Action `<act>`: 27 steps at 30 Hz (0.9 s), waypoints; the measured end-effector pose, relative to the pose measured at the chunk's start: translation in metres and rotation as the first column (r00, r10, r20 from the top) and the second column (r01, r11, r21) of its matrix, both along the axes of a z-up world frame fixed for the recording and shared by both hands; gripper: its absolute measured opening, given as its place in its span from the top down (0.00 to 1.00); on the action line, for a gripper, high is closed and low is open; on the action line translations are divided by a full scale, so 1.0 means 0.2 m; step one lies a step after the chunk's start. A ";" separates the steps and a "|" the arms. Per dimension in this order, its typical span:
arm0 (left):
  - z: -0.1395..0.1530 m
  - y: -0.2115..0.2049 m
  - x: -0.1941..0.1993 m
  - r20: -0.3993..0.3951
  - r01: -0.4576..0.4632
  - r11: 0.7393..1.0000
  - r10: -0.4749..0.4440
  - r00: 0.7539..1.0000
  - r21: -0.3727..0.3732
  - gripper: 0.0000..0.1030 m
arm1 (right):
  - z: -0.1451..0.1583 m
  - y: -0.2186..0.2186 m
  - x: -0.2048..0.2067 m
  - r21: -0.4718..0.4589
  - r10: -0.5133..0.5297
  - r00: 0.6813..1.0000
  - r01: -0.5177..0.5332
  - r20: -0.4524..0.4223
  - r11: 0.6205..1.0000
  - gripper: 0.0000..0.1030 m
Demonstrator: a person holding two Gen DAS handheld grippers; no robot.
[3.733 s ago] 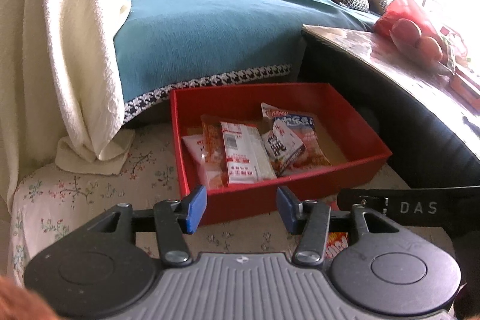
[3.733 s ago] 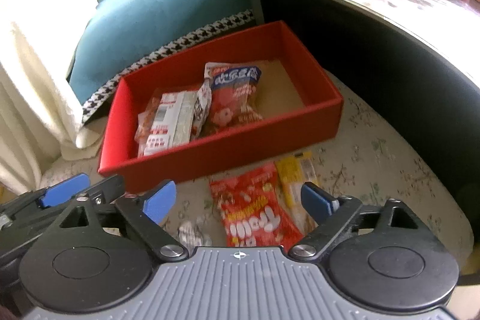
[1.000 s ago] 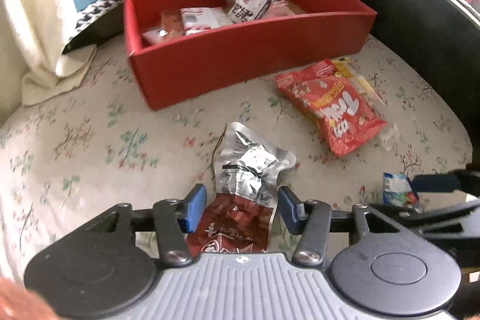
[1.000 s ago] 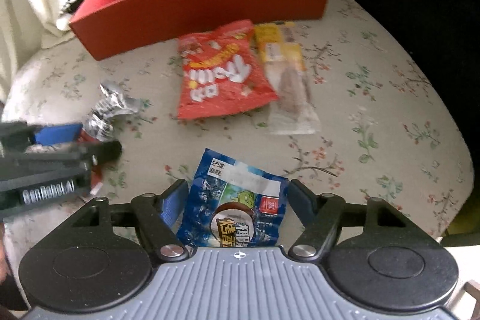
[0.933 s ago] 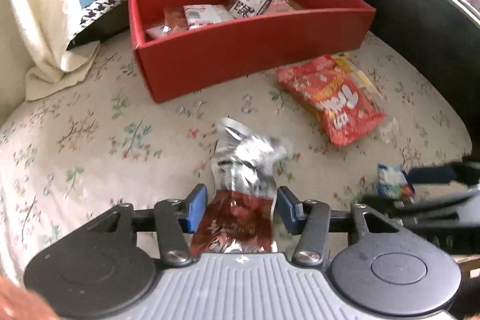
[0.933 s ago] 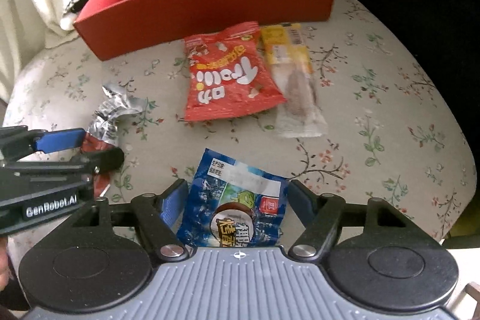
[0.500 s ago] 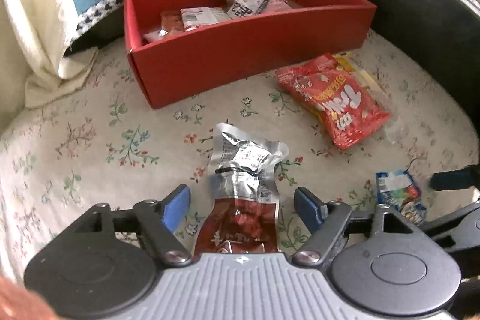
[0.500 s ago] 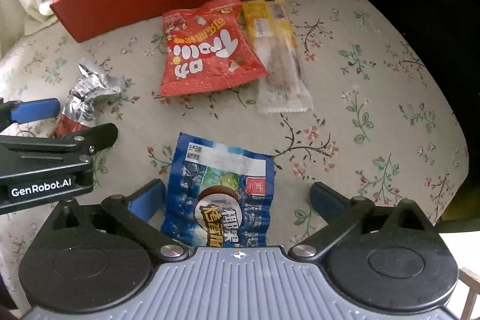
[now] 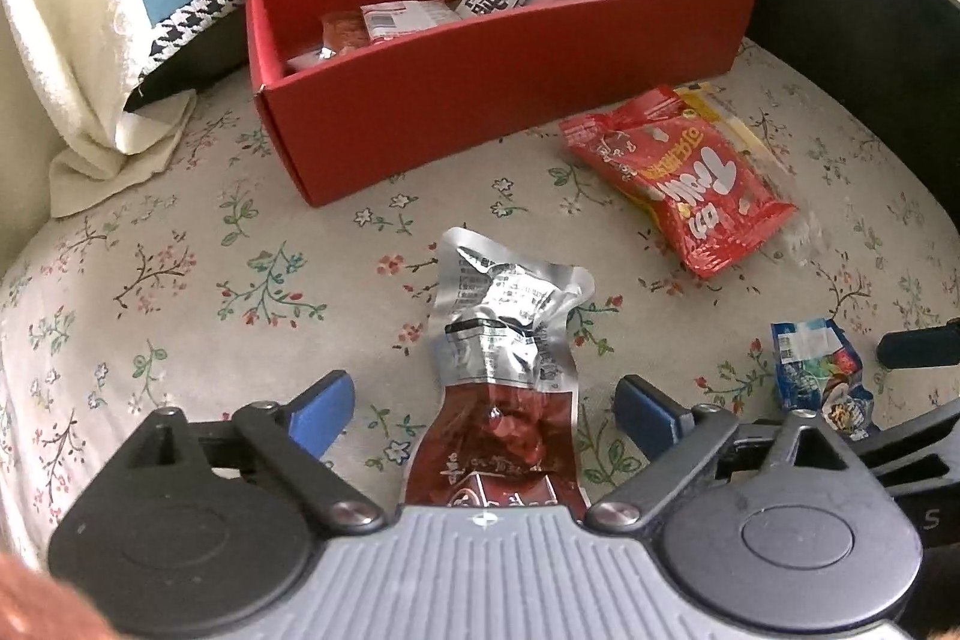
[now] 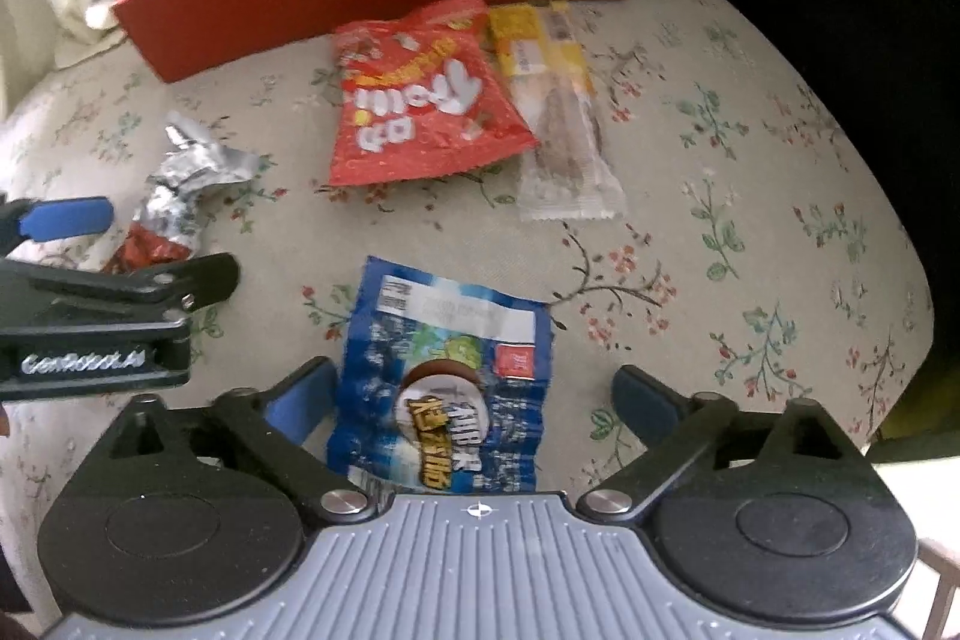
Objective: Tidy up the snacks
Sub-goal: 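Grasp the silver-foil packet with the left tool while the right grasps the blue wrapper, then lift both held packets and carry them over the red box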
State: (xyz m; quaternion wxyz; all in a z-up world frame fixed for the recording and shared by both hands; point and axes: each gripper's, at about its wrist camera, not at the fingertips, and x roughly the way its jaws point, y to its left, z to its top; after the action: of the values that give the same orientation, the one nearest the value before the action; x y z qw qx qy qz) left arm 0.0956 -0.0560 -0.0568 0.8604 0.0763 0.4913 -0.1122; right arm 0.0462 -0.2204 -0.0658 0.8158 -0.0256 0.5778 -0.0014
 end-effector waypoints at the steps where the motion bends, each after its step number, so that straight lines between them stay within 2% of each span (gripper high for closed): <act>1: 0.00 0.00 0.00 0.000 -0.001 1.000 0.001 1.000 -0.002 0.15 | 0.01 0.02 -0.01 0.006 0.026 1.000 -0.026 0.007 1.000 0.19; 2: 0.00 0.01 0.00 0.002 -0.006 1.000 0.006 1.000 -0.004 0.20 | 0.03 0.04 -0.02 0.012 0.043 0.999 -0.043 0.013 0.999 0.25; 9: 0.05 0.02 -0.01 0.017 -0.016 1.000 0.016 1.000 -0.018 0.59 | 0.05 0.05 -0.03 0.030 0.028 0.999 -0.028 0.022 0.999 0.25; 17: 0.10 0.05 -0.01 0.016 -0.028 0.996 0.029 0.999 -0.080 0.69 | 0.16 -0.01 0.00 0.087 -0.021 0.995 0.012 0.102 0.996 0.25; 27: 0.14 0.08 0.01 0.027 -0.044 0.992 0.048 0.998 -0.122 0.71 | 0.24 -0.01 0.04 0.139 -0.054 0.985 0.031 0.161 0.990 0.25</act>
State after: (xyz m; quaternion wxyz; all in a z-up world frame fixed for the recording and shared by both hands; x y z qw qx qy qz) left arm 0.0970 -0.0407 -0.0291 0.8729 0.0140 0.4724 -0.1209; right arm 0.0544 -0.2234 -0.0172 0.8603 0.0426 0.5077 0.0184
